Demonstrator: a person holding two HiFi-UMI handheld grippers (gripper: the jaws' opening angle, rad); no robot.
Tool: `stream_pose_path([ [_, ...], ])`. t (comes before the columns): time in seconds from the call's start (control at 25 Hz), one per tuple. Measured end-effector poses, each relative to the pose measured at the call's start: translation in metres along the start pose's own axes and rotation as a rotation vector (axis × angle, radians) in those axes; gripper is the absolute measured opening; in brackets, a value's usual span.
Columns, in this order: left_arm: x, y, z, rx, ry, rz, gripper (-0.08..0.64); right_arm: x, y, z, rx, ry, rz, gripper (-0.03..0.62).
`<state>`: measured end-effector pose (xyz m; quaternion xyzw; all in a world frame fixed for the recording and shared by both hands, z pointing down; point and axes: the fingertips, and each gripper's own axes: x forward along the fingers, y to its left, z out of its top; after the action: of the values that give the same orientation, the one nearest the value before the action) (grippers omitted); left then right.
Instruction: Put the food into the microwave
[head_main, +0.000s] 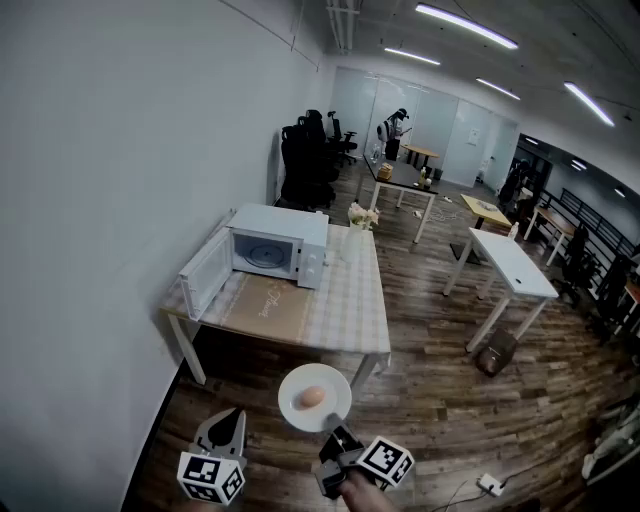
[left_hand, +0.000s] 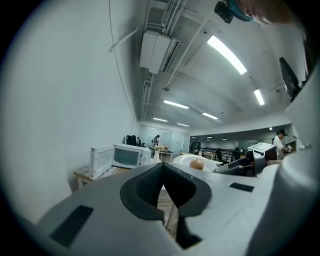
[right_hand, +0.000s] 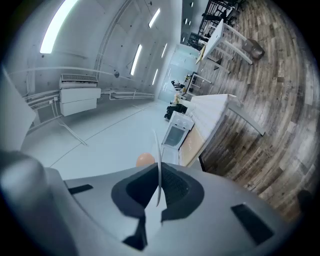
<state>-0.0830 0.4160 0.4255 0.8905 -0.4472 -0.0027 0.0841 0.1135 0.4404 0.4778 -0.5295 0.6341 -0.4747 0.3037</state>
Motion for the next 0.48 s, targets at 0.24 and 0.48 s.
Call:
stream_pose_path([
  [0.24,0.0002,-0.0048,0.0003,0.011,0.008,-0.012,0.006,-0.0031,0.0008,0.001,-0.004,0.001,-0.006,0.017],
  [0.48,0.0021,-0.0092,-0.0024,0.01,0.01,-0.017,0.006,-0.0024,0.0004,0.004,-0.021,-0.009,0.005,0.017],
])
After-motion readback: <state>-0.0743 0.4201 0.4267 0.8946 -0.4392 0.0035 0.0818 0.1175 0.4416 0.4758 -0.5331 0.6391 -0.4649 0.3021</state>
